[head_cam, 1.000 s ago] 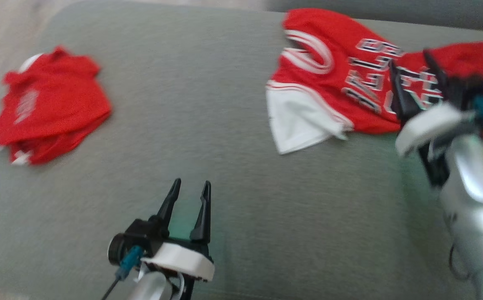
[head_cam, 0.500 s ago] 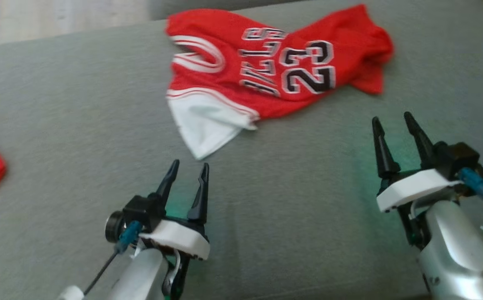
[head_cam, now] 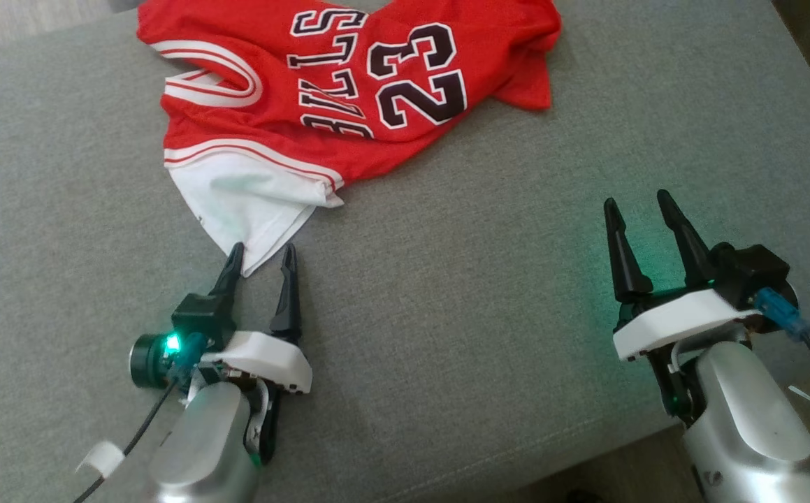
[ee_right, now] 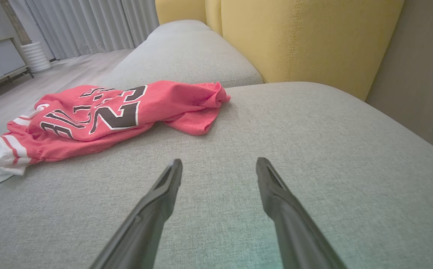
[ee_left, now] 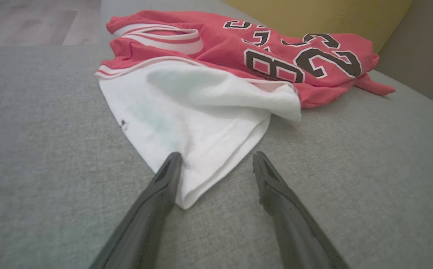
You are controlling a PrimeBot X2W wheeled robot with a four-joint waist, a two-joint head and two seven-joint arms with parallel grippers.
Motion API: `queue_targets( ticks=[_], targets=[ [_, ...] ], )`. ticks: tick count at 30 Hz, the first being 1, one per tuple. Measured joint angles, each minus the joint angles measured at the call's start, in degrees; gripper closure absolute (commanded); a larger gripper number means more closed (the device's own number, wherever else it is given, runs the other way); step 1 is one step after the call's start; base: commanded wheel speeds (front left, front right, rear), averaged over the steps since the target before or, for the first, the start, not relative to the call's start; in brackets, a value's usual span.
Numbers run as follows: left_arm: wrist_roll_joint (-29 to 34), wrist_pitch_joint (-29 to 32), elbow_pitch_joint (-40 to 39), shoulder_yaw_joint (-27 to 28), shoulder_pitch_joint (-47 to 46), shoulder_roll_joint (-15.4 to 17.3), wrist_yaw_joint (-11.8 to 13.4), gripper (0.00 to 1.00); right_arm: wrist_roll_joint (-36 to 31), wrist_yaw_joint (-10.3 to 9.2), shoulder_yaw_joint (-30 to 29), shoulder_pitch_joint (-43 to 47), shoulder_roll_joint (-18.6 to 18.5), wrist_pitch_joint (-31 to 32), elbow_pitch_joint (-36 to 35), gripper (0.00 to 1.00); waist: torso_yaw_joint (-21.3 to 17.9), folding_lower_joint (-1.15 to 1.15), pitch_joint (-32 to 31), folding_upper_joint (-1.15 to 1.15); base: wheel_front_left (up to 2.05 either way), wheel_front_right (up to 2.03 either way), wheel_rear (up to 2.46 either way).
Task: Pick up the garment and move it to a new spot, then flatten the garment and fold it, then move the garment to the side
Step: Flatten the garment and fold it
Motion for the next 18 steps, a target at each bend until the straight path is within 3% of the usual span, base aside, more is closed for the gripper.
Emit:
queue_targets(
  ticks=[1,2,3,4,11,14,18],
  targets=[
    [0.5,-0.2,0.6,0.1,-0.4,0.0,0.0,0.0,0.0,0.0,-0.3,0.0,0.1,0.0,0.0,0.0,-0.2,0.0,0.2,0.0,0.0,0.0,0.0],
    [0.9,-0.3,1.5,0.1,-0.8,-0.1,0.2,0.48,0.0,0.0,-0.4,0.0,0.1,0.0,0.0,0.0,-0.3,0.0,0.3,0.0,0.0,0.0,0.0],
    [1.3,-0.5,2.4,0.1,-1.2,-0.3,0.6,0.9,0.0,0.0,-0.5,0.0,0.1,0.0,0.0,0.0,-0.2,0.0,0.2,0.0,0.0,0.0,0.0],
    [1.3,-0.5,3.2,0.1,-1.5,-0.5,1.0,1.0,0.0,0.0,-0.6,0.0,0.1,0.0,0.1,0.0,-0.1,0.0,0.1,0.0,0.0,0.0,0.0],
    [0.7,-0.1,6.0,-0.6,-2.9,-1.1,1.8,1.0,0.0,0.0,-2.1,0.3,0.1,0.0,0.7,0.0,2.1,0.01,-1.9,0.0,0.0,0.0,0.0],
    [0.9,0.2,3.4,2.5,-0.1,-0.8,3.0,1.0,0.0,0.0,-3.4,0.6,0.2,0.0,1.1,0.0,3.8,0.01,-3.2,0.0,0.0,0.0,0.0],
    [2.1,0.3,-1.5,7.4,6.3,-0.5,2.4,1.0,-0.1,0.0,-4.3,2.4,0.2,0.0,1.8,0.0,6.3,0.0,-5.3,0.0,0.0,0.0,0.0]
  ],
)
